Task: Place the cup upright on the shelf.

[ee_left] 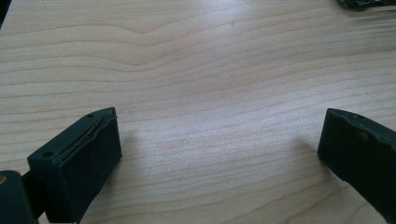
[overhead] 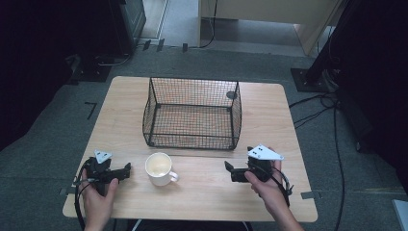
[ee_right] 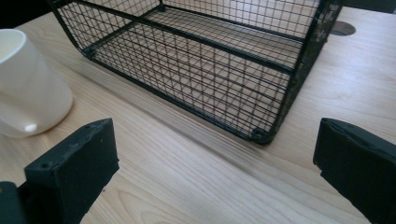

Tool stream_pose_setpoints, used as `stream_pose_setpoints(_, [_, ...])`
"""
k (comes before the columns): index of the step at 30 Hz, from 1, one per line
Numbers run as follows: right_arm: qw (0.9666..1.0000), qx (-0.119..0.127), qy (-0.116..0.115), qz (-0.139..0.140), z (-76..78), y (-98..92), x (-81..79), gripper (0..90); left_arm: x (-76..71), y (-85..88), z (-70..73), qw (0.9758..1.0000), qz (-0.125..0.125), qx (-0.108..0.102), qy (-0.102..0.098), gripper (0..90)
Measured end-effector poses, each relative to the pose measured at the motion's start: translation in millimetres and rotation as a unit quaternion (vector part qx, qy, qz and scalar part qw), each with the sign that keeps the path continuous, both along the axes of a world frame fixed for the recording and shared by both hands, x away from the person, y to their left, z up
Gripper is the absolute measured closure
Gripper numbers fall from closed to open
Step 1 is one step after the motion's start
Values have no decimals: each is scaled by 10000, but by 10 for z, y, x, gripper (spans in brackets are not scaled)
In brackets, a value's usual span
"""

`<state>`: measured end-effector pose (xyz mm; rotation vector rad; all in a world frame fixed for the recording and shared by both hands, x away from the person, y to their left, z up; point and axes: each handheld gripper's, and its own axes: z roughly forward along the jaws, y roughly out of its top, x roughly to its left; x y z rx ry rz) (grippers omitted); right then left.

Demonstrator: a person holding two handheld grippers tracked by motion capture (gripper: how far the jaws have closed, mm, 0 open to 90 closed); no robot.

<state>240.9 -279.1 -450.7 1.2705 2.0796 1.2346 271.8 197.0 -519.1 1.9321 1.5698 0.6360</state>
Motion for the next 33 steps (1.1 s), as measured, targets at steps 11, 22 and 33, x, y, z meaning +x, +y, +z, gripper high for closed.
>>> stream_pose_setpoints(11, [9996,103,-66,249,60,248,21,13,0,0,0,10000,1,-1,-1,0])
stream_pose_setpoints(22, [9980,213,-93,591,107,547,30,15,0,0,0,10000,1,0,0,0])
stream_pose_setpoints(33, [9954,372,-98,883,94,791,2,116,0,0,0,10000,0,-1,-1,0])
